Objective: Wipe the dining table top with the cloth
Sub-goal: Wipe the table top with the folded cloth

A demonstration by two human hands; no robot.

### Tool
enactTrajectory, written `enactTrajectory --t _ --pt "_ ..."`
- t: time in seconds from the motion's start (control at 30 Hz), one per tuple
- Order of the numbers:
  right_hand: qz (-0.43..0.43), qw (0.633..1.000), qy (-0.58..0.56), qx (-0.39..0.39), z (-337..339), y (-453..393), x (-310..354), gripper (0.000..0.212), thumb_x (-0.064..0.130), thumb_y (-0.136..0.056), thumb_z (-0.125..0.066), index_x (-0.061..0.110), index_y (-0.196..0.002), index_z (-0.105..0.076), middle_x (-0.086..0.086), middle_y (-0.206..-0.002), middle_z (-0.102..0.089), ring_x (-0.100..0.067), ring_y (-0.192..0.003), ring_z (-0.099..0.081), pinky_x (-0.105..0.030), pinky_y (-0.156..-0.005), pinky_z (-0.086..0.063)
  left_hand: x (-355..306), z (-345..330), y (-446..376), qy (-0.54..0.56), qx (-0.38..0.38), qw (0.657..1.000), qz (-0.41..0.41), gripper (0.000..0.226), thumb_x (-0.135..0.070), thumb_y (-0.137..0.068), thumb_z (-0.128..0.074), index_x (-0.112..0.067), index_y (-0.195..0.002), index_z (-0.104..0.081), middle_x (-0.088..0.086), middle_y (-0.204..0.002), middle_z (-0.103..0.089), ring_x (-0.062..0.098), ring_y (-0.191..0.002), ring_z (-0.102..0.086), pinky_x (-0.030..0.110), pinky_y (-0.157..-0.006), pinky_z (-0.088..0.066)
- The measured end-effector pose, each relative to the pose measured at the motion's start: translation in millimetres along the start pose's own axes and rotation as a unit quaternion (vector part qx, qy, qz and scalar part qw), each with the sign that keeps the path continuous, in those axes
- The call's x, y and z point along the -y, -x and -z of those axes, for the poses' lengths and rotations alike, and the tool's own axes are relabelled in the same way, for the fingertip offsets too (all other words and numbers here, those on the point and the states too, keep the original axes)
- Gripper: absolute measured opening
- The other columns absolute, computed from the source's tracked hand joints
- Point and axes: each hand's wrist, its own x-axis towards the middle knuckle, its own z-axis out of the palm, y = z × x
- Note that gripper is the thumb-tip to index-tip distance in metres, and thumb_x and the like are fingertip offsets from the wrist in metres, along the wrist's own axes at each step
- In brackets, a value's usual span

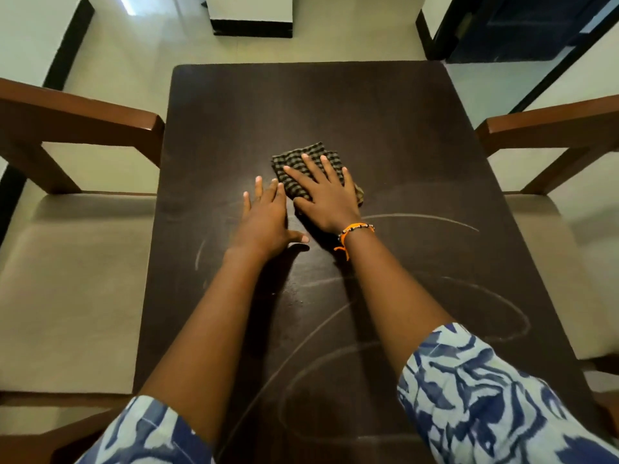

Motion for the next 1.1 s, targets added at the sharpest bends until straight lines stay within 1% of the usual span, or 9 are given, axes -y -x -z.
enactTrajectory --t 0.17,0.23,0.37,0.47,0.57,0.67,0.87,1.0,1.1 --pt "-0.093 0.995 0.013 -0.023 26 23 -84 0.058 0.042 -0.092 -0.041 0.048 -0.144 -0.017 0.007 -0.16 -0.006 -0.023 -0.147 0.001 -0.055 -0.114 0.003 -38 -11 -12 0.002 0.043 0.998 -0.043 0.106 -0.044 -0.073 -0.071 -0.004 -0.148 -0.008 0.009 -0.158 -0.004 0.026 -0.144 0.015 0.044 -0.114 0.01" --pt "-0.136 0.99 0.012 -0.031 37 33 -121 0.058 0.041 -0.093 -0.041 0.047 -0.145 -0.017 0.007 -0.16 -0.006 -0.023 -0.147 0.0 -0.056 -0.114 0.002 -48 -15 -16 0.003 0.05 0.998 -0.047 0.101 -0.044 -0.073 -0.071 -0.003 -0.147 -0.015 0.01 -0.158 -0.01 0.027 -0.144 0.013 0.045 -0.115 0.009" --pt "-0.228 0.972 0.001 -0.055 53 51 -176 0.056 0.041 -0.095 -0.041 0.045 -0.146 -0.018 0.006 -0.16 -0.008 -0.025 -0.147 0.0 -0.056 -0.115 0.002 -56 -19 -19 0.005 0.024 0.999 -0.03 0.087 -0.042 -0.072 -0.071 -0.001 -0.14 -0.034 0.012 -0.155 -0.021 0.029 -0.145 0.005 0.048 -0.115 0.004" --pt "-0.297 0.95 -0.013 -0.09 52 54 -177 0.056 0.039 -0.094 -0.04 0.04 -0.147 -0.019 0.002 -0.16 -0.008 -0.028 -0.147 0.0 -0.058 -0.114 0.003 -58 -17 -21 -0.004 0.016 1.0 -0.027 0.08 -0.04 -0.072 -0.072 0.0 -0.134 -0.042 0.012 -0.152 -0.027 0.03 -0.145 0.003 0.048 -0.116 0.002" --pt "-0.331 0.937 -0.015 -0.115 42 48 -149 0.058 0.039 -0.093 -0.04 0.037 -0.148 -0.019 -0.002 -0.16 -0.006 -0.03 -0.147 0.002 -0.06 -0.113 0.002 -60 -19 -21 -0.034 0.006 0.999 -0.031 0.076 -0.039 -0.072 -0.072 0.0 -0.132 -0.045 0.013 -0.151 -0.03 0.03 -0.145 0.001 0.046 -0.116 0.002" --pt "-0.288 0.95 -0.005 -0.119 31 36 -112 0.059 0.039 -0.092 -0.042 0.037 -0.147 -0.02 -0.001 -0.16 -0.007 -0.03 -0.147 0.001 -0.061 -0.113 0.003 -61 -23 -20 -0.044 -0.003 0.999 -0.03 0.076 -0.039 -0.073 -0.072 -0.001 -0.133 -0.043 0.014 -0.152 -0.028 0.03 -0.145 0.001 0.046 -0.116 0.003" --pt "-0.095 0.993 0.012 -0.07 11 13 -43 0.058 0.045 -0.092 -0.039 0.039 -0.147 -0.021 0.0 -0.16 -0.01 -0.029 -0.147 -0.001 -0.058 -0.113 0.003 -66 -28 -18 -0.015 -0.014 1.0 -0.004 0.087 -0.04 -0.076 -0.07 -0.007 -0.144 -0.027 0.012 -0.155 -0.02 0.028 -0.146 -0.003 0.047 -0.116 0.003" --pt "-0.011 0.998 0.034 -0.049 18 19 -71 0.056 0.047 -0.092 -0.038 0.043 -0.145 -0.021 0.003 -0.159 -0.012 -0.025 -0.147 -0.003 -0.054 -0.115 0.0 -80 -38 -15 -0.016 -0.02 1.0 -0.002 0.096 -0.046 -0.075 -0.068 -0.006 -0.147 -0.017 0.012 -0.157 -0.013 0.028 -0.146 0.001 0.046 -0.116 0.003" --pt "-0.035 0.997 0.029 -0.055 30 25 -107 0.059 0.044 -0.09 -0.042 0.044 -0.145 -0.021 0.004 -0.159 -0.013 -0.026 -0.147 -0.004 -0.055 -0.115 0.0 -104 -46 -15 -0.033 -0.009 0.999 -0.035 0.1 -0.048 -0.075 -0.068 -0.006 -0.147 -0.013 0.011 -0.158 -0.009 0.027 -0.146 0.004 0.046 -0.116 0.003"
